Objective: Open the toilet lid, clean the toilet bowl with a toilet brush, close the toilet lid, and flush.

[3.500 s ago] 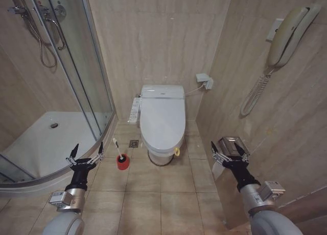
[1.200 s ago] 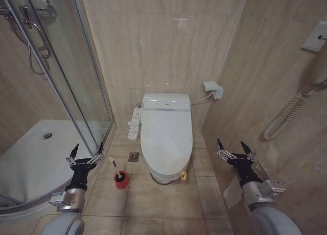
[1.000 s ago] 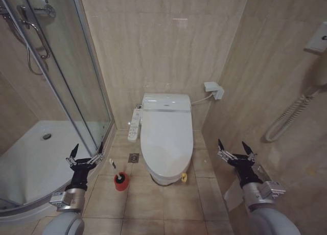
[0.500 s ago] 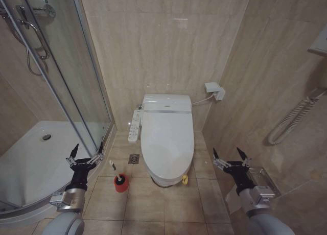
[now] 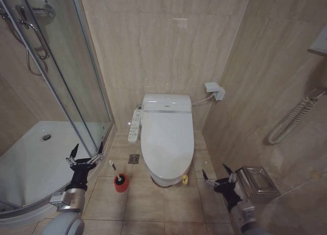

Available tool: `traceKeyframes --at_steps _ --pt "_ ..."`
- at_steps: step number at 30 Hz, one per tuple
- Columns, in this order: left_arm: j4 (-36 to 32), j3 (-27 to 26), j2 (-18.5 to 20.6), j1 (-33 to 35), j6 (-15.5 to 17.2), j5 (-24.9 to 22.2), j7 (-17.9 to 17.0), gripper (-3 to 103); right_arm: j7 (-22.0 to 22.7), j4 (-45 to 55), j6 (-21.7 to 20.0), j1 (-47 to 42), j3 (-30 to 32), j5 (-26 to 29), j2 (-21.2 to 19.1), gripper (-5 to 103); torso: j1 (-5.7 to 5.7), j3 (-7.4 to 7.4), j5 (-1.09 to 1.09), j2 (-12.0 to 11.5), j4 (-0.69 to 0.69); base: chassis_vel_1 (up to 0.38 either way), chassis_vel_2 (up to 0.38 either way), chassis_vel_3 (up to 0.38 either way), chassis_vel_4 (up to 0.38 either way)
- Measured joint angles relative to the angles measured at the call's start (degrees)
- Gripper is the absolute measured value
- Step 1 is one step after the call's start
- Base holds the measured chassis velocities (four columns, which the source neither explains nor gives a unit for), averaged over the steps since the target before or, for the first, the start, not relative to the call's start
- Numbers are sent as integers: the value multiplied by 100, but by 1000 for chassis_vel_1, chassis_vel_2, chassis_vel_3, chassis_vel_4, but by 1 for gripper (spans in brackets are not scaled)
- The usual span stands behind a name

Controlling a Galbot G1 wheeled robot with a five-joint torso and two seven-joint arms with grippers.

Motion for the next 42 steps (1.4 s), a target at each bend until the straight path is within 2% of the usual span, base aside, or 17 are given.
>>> traceKeyframes --at_steps 8,42 --pt "0 0 0 0 0 0 0 100 -65 -425 182 118 -231 -321 6 100 0 0 0 0 0 0 0 0 0" --pt "0 0 0 0 0 0 0 100 7 -2678 505 1581 -1354 -491 -162 100 1 0 0 0 1 0 0 0 0"
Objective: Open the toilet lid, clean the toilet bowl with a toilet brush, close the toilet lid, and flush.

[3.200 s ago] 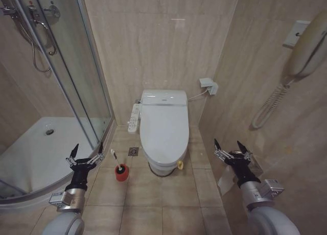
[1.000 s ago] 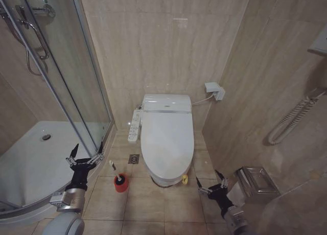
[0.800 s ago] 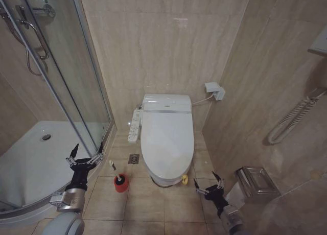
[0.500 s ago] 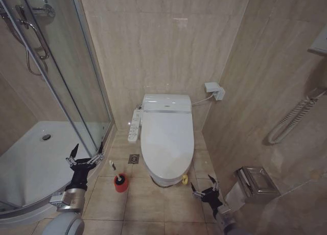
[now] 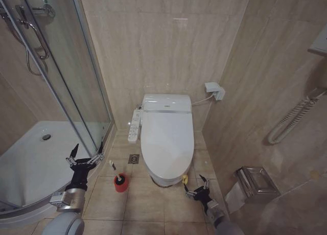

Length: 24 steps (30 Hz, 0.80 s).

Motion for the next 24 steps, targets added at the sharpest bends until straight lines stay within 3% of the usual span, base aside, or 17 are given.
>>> traceKeyframes --at_steps 24 --pt "0 0 0 0 0 0 0 100 219 -1149 388 853 -146 -147 154 102 0 0 0 0 -1 0 0 0 0"
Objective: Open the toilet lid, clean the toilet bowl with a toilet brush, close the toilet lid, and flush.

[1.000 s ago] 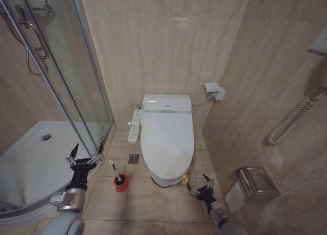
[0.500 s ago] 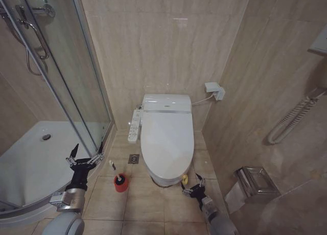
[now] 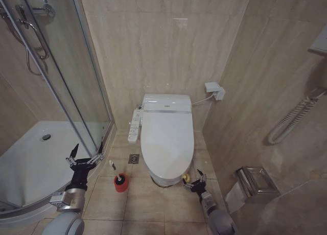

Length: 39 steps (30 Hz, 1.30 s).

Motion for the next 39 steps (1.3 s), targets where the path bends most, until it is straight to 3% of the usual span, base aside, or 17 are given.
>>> traceKeyframes --at_steps 5,6,13,14,20,21,27,28,39 --pt "0 0 0 0 0 0 0 100 -16 -55 58 7 1 -34 0 102 0 0 0 0 0 0 0 0 0" --pt "0 0 0 0 0 0 0 100 -28 -56 71 8 0 -35 -1 77 0 0 0 0 -1 0 0 0 0" --pt "0 0 0 0 0 0 0 100 -25 -83 141 39 4 -33 4 77 0 0 1 0 2 0 0 0 0" --pt "0 0 0 0 0 0 0 100 -27 -82 142 39 4 -32 4 49 0 0 1 0 3 0 0 0 0" --pt "0 0 0 0 0 0 0 100 -36 -75 144 24 17 -27 1 49 0 0 1 0 2 0 0 0 0" --pt "0 0 0 0 0 0 0 100 -37 -73 145 22 20 -26 0 22 0 0 1 0 2 0 0 0 0" --pt "0 0 0 0 0 0 0 100 -38 -56 164 -1 70 13 -12 22 0 0 1 0 2 0 0 0 0" --pt "0 0 0 0 0 0 0 100 -19 -29 167 -18 102 84 -17 1 0 0 2 0 1 0 0 0 0" --pt "0 0 0 0 0 0 0 100 236 419 96 -152 452 713 -37 1 0 0 4 0 5 0 0 0 0"
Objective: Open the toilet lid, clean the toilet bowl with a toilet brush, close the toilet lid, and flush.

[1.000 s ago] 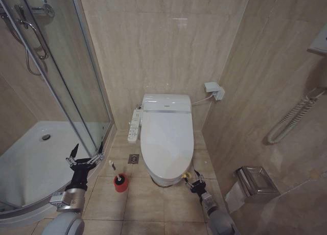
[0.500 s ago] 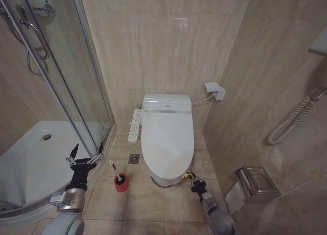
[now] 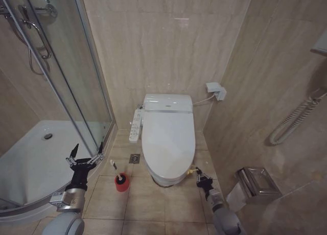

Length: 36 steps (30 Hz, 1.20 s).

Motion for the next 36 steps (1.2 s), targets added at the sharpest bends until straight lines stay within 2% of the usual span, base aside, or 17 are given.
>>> traceKeyframes --at_steps 8,14,23,28,31,36 --pt "0 0 0 0 0 0 0 100 56 502 -61 -163 357 401 -80 1 0 0 0 0 0 0 0 0 0" --pt "0 0 0 0 0 0 0 100 357 1242 -357 -296 554 877 -53 1 0 0 -5 0 -3 0 0 0 0" --pt "0 0 0 0 0 0 0 100 484 2017 -765 -255 748 997 212 1 0 0 -6 0 -6 0 0 0 0" --pt "0 0 0 0 0 0 0 100 426 2181 -696 -169 818 964 301 1 0 0 -6 0 -6 0 0 0 0" --pt "0 0 0 0 0 0 0 100 223 2205 -468 -123 895 862 321 1 0 0 -5 0 -7 0 0 0 0" --pt "0 0 0 0 0 0 0 100 150 2219 -362 -90 935 823 312 1 0 0 -4 0 -6 0 0 0 0"
